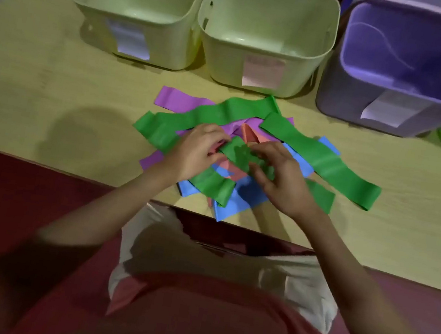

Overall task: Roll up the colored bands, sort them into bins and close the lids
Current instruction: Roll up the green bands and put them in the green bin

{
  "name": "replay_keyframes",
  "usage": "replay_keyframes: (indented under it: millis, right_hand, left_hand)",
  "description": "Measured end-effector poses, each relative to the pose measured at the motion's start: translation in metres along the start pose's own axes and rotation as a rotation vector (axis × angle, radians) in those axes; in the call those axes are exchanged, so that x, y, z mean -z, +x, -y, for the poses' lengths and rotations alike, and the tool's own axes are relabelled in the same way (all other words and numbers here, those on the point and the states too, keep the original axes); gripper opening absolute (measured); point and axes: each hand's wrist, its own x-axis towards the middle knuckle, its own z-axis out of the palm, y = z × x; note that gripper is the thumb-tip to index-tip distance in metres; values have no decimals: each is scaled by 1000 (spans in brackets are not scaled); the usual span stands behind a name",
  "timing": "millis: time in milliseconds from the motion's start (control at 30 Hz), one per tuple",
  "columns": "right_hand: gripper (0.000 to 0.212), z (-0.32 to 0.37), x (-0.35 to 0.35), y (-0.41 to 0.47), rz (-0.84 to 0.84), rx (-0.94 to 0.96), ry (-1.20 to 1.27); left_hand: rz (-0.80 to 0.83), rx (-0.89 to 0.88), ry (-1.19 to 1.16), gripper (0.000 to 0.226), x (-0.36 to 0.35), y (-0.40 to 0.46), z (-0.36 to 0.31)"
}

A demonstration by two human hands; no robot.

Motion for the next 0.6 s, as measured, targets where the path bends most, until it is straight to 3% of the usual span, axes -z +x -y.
replay_keyframes:
  millis: [267,367,467,600]
  right_hand:
    - [32,-25,-16,-4,-89,100,-60]
    - [35,-35,-24,-8,-88,119,-66]
    - [36,-39,-27,-11,-104,131,-80]
    - [45,-28,-23,-14,-121,83,-85]
  left_hand:
    - [-129,-94,185,39,-25,9,16]
    - [-80,-181,210,37,-20,8,19]
    - [-72,-244,200,35,-6,8,13]
    - [-205,-265,92,38,9,2,-5]
